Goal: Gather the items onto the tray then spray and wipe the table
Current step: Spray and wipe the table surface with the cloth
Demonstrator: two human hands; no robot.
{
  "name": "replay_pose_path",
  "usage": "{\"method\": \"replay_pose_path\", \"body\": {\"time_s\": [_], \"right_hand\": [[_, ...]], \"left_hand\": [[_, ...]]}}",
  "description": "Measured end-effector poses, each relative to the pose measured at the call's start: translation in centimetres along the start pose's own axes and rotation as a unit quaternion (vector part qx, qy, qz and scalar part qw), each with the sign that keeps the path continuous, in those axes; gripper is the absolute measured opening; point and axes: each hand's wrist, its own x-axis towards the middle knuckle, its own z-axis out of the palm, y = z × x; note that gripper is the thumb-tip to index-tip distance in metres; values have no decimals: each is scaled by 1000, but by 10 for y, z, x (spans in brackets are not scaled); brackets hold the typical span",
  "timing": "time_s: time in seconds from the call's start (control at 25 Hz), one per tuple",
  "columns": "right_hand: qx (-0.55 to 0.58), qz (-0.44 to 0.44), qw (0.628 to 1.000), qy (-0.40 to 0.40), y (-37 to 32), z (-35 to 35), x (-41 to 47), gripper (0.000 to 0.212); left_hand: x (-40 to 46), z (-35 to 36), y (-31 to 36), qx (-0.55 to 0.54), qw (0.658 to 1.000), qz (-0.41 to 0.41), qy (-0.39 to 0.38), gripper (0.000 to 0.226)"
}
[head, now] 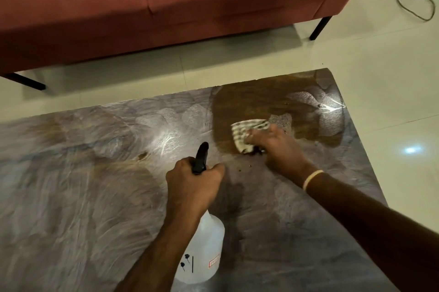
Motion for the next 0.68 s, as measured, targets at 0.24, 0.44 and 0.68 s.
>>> {"method": "replay_pose_path", "body": {"time_s": [0.24, 0.44, 0.68], "right_hand": [[-19, 137, 990, 35, -22, 1, 34, 46], [-8, 72, 997, 16, 13, 0, -54, 49], [-33, 166, 985, 26, -12, -8, 13, 39]], "left_hand": [[-2, 11, -1, -12, 1000, -2, 13, 15], [-15, 8, 1, 20, 999, 25, -6, 14], [-26, 24, 1, 47, 997, 59, 4, 15]]}}
